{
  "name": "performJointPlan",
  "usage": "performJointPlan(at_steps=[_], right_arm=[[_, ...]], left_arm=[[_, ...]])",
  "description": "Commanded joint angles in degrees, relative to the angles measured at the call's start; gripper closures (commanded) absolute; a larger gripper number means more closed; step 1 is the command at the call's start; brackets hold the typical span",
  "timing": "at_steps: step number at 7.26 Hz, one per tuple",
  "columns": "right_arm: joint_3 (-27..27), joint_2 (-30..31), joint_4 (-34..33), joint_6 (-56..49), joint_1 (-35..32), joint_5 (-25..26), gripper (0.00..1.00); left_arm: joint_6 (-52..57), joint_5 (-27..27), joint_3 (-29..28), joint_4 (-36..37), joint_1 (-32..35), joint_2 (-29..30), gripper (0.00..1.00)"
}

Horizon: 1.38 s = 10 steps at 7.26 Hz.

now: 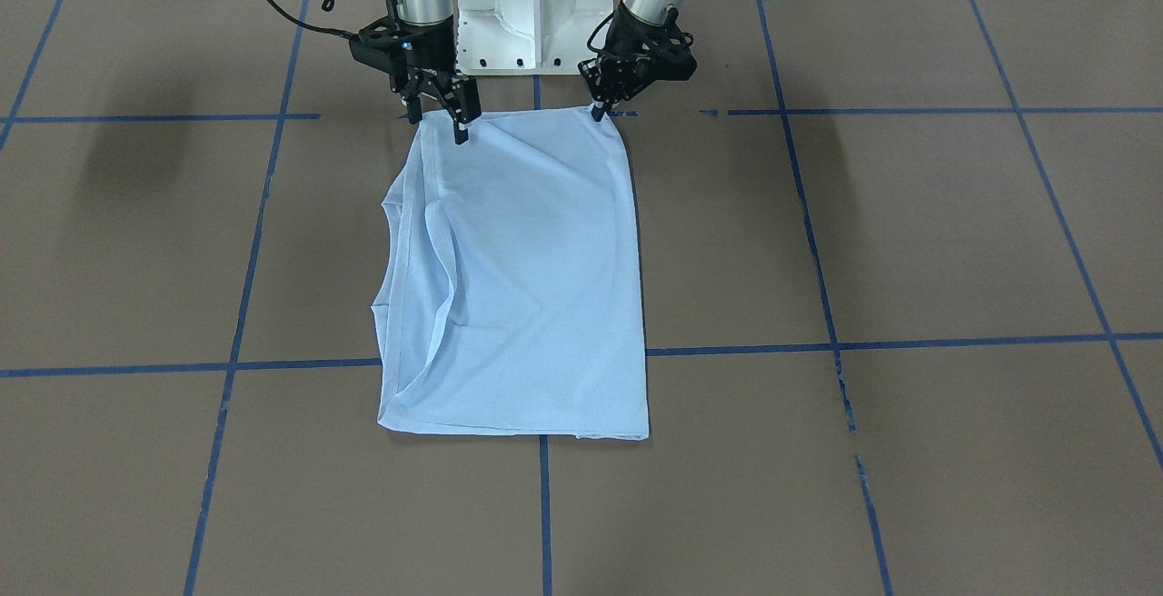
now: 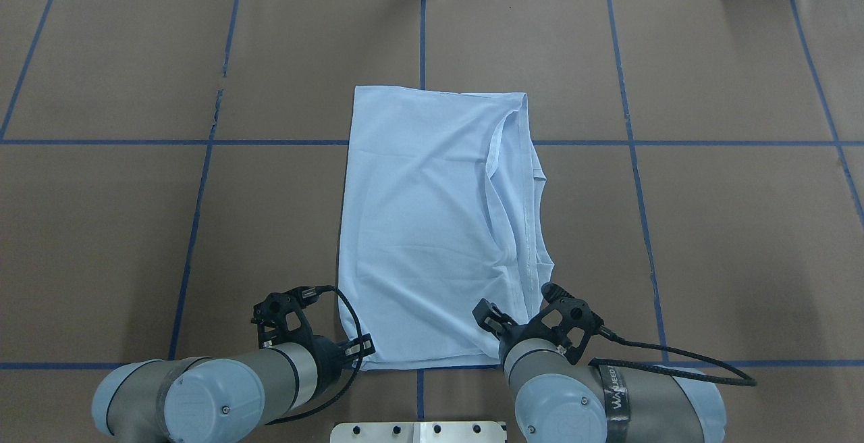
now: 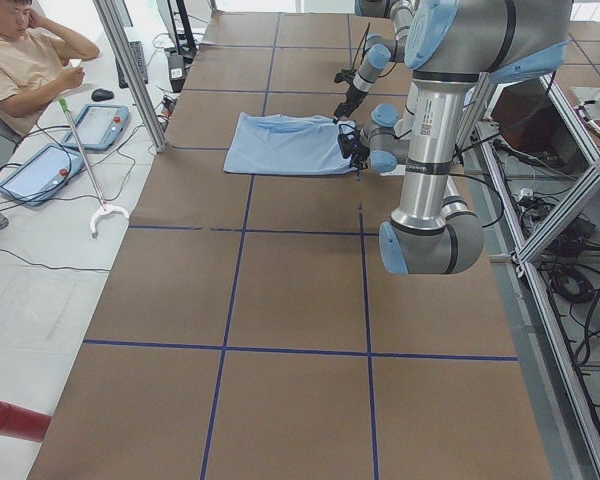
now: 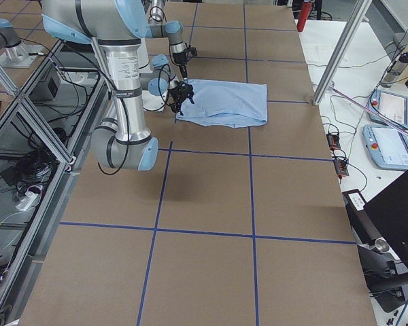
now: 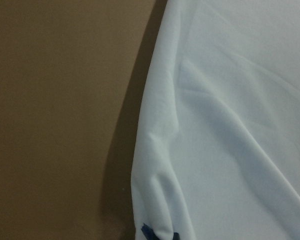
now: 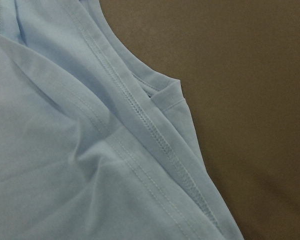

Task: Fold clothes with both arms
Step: 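Grasp the shirt's near corners with both grippers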

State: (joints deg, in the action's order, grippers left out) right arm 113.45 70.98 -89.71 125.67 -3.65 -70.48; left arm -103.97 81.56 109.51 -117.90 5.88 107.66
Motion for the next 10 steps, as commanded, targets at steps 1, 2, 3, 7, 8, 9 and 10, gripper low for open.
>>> performJointPlan(at_steps=[1, 2, 3, 7, 8, 9, 10], right_arm=[[-1.2, -0.1, -0.1, 0.0, 1.2, 0.0, 0.00], [-2.3, -0.2, 0.0, 0.0, 1.4, 0.1, 0.00], [-2.4, -0.2, 0.0, -0.1, 1.5, 0.1, 0.00], [-2.6, -1.4, 0.3, 0.5, 0.1, 0.5, 0.33], [-2.6, -1.3, 0.6, 2.2, 0.0, 0.5, 0.73], [-2.6, -1.4, 0.6, 2.6, 0.0, 0.5, 0.75], [-2.6, -1.8, 0.6, 4.3, 0.0, 0.6, 1.00]], left_arm=[[0.0, 0.0, 0.0, 0.0, 0.0, 0.0, 1.00], [0.0, 0.0, 0.1, 0.0, 0.0, 0.0, 1.00], [0.0, -0.1, 0.1, 0.0, 0.0, 0.0, 1.00], [0.0, -0.1, 0.1, 0.0, 0.0, -0.1, 1.00], [0.0, -0.1, 0.1, 0.0, 0.0, 0.0, 1.00], [0.0, -0.1, 0.1, 0.0, 0.1, 0.0, 1.00], [0.0, -0.1, 0.1, 0.0, 0.1, 0.0, 1.00]])
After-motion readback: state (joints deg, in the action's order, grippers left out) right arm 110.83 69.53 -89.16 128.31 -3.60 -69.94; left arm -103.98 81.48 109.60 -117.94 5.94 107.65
